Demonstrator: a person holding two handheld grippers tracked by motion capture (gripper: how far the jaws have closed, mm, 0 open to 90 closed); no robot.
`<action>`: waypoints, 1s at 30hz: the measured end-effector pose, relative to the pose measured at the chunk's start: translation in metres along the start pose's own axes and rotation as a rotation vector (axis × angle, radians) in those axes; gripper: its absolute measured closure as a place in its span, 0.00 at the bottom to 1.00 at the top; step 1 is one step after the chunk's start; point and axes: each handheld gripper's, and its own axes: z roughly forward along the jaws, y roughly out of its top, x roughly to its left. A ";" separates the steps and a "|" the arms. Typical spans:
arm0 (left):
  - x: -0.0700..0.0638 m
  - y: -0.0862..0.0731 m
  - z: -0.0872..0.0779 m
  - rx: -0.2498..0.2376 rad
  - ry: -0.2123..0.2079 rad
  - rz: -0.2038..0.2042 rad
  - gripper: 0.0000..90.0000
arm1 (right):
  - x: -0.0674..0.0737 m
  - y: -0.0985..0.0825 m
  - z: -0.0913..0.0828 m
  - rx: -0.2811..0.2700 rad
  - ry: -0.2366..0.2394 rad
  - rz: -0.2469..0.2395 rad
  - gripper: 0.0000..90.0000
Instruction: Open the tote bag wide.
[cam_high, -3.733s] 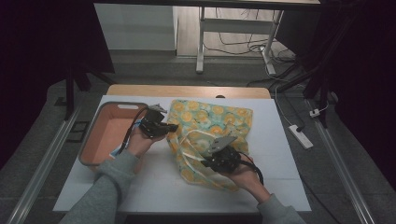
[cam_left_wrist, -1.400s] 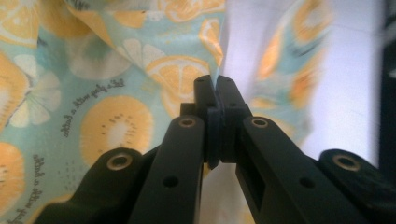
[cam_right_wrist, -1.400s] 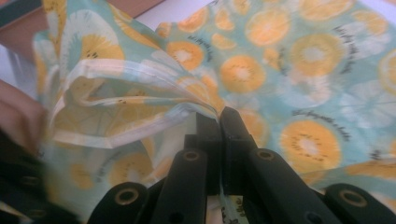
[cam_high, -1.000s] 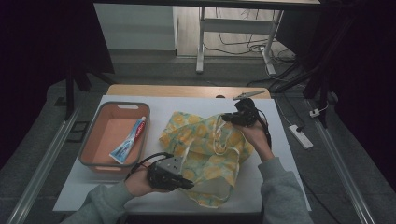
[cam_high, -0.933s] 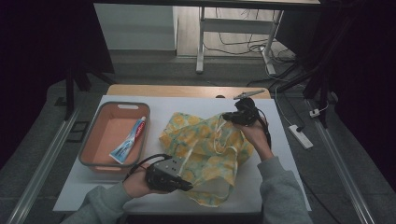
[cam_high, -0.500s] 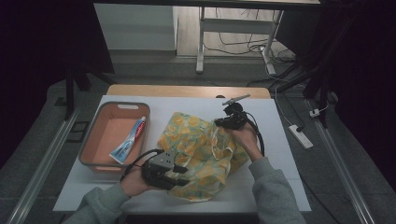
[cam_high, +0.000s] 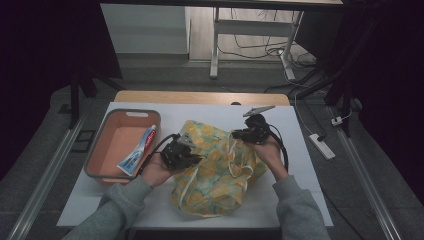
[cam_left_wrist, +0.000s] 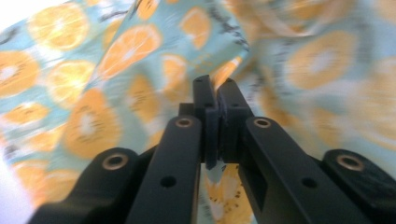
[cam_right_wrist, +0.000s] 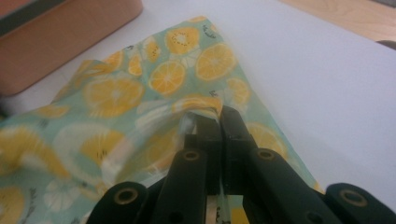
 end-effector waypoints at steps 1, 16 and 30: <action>0.005 0.001 -0.004 -0.011 0.024 -0.012 0.99 | -0.001 -0.003 -0.006 -0.014 0.003 0.003 0.97; 0.043 -0.001 0.001 0.080 0.153 -0.093 0.98 | 0.021 -0.021 0.000 -0.068 0.096 -0.009 0.97; 0.040 -0.020 -0.045 -0.113 0.011 -0.143 0.34 | 0.023 -0.022 0.013 -0.065 0.110 0.017 0.97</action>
